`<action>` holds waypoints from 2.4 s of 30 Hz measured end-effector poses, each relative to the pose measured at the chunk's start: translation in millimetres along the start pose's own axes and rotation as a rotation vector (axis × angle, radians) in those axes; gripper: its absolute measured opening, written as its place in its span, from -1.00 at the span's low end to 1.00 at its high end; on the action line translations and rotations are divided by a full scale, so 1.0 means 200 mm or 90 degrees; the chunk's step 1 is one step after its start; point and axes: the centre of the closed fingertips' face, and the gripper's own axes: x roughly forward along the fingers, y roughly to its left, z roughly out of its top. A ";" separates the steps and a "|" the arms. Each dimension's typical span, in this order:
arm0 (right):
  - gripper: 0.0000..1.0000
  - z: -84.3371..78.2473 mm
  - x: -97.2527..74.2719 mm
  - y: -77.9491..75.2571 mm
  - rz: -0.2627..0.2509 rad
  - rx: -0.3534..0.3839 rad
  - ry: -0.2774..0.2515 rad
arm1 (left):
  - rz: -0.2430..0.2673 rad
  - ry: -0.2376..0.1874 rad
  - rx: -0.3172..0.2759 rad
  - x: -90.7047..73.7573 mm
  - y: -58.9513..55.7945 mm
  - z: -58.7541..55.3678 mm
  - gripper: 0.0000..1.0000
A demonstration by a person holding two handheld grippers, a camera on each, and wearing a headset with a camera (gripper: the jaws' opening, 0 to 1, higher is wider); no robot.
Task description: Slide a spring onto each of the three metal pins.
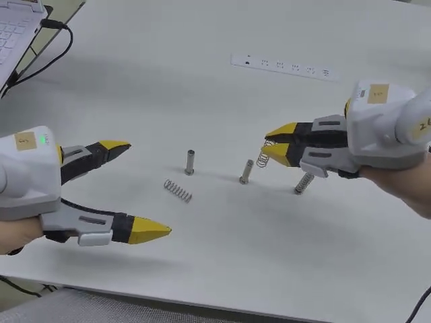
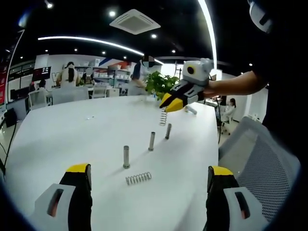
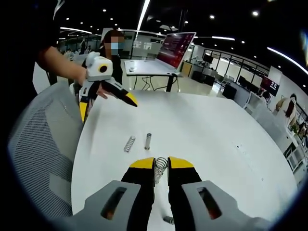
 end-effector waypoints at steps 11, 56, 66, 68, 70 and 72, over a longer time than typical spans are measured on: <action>-0.86 0.01 0.06 -0.04 -0.009 0.005 0.003 | 0.009 -0.006 -0.002 0.00 0.02 0.01 0.96; -0.86 -0.14 0.20 -0.01 0.010 0.008 0.055 | 0.023 -0.012 -0.001 0.01 0.07 0.03 0.96; -0.85 -0.25 0.26 0.02 0.022 0.016 0.089 | 0.023 -0.008 -0.002 0.01 0.06 0.02 0.95; -0.85 -0.26 0.27 0.02 0.024 0.017 0.095 | 0.023 -0.008 -0.003 0.01 0.06 0.02 0.95; -0.85 -0.27 0.28 0.02 0.025 0.020 0.094 | 0.024 -0.008 -0.004 0.01 0.06 0.02 0.95; -0.85 -0.28 0.28 0.02 0.029 0.026 0.098 | 0.022 -0.008 -0.006 0.02 0.06 0.02 0.95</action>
